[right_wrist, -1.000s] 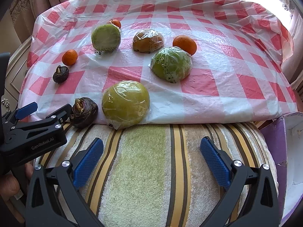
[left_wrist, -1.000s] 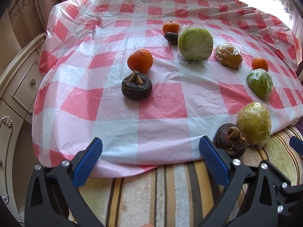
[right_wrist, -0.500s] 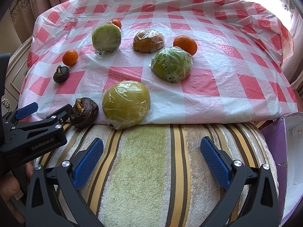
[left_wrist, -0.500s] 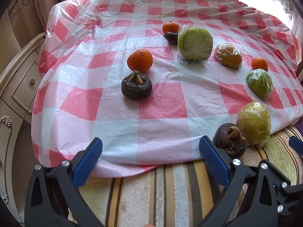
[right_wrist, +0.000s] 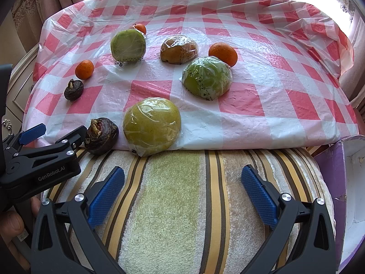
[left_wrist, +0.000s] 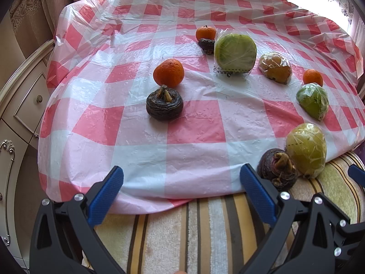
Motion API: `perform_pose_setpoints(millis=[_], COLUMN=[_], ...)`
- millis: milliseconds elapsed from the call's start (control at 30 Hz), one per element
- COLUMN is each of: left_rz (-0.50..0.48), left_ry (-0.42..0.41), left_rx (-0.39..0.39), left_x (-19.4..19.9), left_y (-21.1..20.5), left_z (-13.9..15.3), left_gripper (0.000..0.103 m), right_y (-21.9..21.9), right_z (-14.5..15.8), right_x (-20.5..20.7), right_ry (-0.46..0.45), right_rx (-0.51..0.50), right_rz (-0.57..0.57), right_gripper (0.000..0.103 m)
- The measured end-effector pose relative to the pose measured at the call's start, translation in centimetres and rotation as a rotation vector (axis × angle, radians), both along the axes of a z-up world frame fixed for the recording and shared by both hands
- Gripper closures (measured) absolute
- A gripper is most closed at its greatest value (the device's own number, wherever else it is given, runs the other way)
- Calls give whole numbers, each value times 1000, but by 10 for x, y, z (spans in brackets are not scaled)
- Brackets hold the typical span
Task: Organize fruits
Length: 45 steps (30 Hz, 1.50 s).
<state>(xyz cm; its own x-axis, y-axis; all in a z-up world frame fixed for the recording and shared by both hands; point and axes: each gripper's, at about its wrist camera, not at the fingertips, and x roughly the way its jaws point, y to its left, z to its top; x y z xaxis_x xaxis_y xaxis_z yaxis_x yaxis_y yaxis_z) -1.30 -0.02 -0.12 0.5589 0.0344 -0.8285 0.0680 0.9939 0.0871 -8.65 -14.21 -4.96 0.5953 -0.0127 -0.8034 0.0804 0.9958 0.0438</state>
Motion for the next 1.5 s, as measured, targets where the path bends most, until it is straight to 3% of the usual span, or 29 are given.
perform_pose_setpoints(millis=[433, 600, 733, 867, 967, 1167, 1333, 1500], left_rz=[-7, -37, -107, -276, -405, -474, -488, -430], left_ry=[-35, -88, -156, -144, -66, 86, 84, 27], left_rx=[-15, -66, -142, -152, -142, -175, -168, -172], left_x=[-8, -19, -31, -37, -35, -16, -13, -13], left_y=[1, 5, 7, -14, -35, -47, -49, -35], left_z=[5, 16, 32, 38, 29, 6, 5, 19], left_gripper=[1, 1, 2, 20, 39, 62, 64, 64], right_y=[-3, -8, -21, -24, -24, -17, -11, -2], right_z=[4, 15, 30, 27, 23, 20, 18, 23], right_x=[5, 1, -4, 6, 11, 17, 24, 31], right_ry=[26, 26, -29, 5, 19, 10, 14, -7], right_rx=[38, -2, -11, -43, -40, -24, -23, -34], right_rz=[73, 96, 71, 85, 110, 157, 179, 212], right_gripper=[4, 4, 4, 4, 4, 6, 21, 22])
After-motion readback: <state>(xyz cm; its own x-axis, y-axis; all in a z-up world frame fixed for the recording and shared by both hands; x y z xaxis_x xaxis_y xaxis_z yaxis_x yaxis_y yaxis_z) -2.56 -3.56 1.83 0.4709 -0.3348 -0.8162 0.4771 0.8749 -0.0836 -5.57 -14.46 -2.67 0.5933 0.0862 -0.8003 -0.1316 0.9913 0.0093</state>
